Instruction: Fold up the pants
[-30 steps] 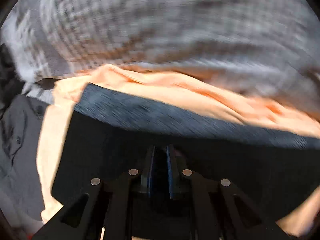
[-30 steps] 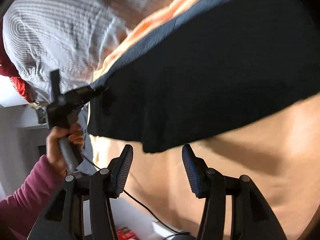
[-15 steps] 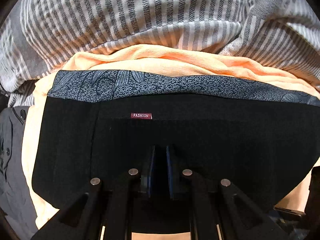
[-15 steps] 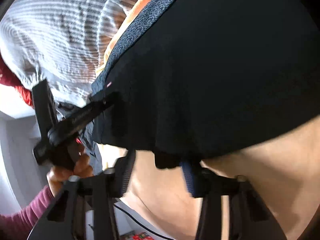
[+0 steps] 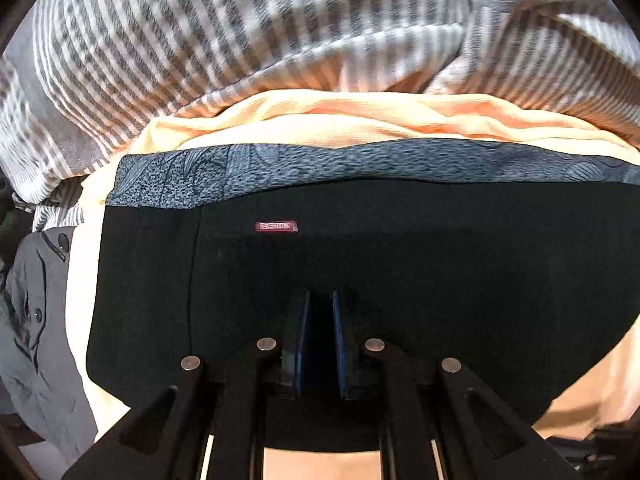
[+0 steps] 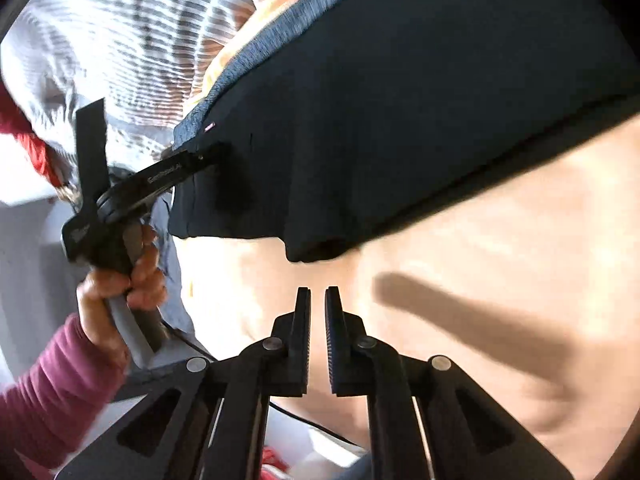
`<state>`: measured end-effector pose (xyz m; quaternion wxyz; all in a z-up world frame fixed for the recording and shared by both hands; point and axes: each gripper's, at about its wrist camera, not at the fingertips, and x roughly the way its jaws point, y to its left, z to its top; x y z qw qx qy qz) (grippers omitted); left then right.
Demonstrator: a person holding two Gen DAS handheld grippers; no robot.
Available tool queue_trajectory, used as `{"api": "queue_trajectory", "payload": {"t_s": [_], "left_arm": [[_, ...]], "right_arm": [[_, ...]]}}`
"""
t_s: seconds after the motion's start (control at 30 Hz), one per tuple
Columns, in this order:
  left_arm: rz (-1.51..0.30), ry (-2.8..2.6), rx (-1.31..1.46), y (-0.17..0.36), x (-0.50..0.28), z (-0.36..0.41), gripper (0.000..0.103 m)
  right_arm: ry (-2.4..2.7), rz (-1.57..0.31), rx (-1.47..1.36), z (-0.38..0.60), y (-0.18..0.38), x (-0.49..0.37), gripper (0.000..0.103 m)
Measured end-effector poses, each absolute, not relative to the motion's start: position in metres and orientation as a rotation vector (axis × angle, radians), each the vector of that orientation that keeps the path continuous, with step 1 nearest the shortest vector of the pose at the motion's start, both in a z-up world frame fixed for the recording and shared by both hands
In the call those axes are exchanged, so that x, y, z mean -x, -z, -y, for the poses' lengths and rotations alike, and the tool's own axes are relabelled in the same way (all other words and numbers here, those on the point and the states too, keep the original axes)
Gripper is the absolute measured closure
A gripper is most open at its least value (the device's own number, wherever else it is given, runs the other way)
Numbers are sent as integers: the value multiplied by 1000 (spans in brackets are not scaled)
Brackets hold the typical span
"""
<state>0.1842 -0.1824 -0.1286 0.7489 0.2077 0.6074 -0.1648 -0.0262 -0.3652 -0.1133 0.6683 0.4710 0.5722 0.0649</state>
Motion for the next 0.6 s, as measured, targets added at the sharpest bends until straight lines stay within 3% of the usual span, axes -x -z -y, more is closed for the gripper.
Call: {"api": "queue_trajectory", "payload": {"t_s": [0.27, 0.3, 0.33, 0.47, 0.5, 0.53, 0.6], "left_arm": [[-1307, 166, -324, 123, -228, 163, 90], [-1301, 150, -337, 126, -232, 161, 85], [-1302, 141, -343, 129, -234, 160, 67], [-1279, 127, -372, 128, -229, 160, 66], [-1285, 123, -401, 125, -225, 164, 66], [-1298, 119, -430, 122, -221, 167, 58], [-1308, 164, -442, 112, -210, 175, 52]], "right_arm": [[69, -1199, -914, 429, 74, 28, 76], [93, -1185, -900, 436, 72, 26, 74], [118, -1172, -885, 444, 72, 22, 72], [213, -1155, -834, 473, 85, 9, 55], [255, -1190, -825, 480, 93, 7, 56], [264, -1192, -874, 487, 97, 10, 56], [266, -1153, -960, 496, 90, 21, 53]]}}
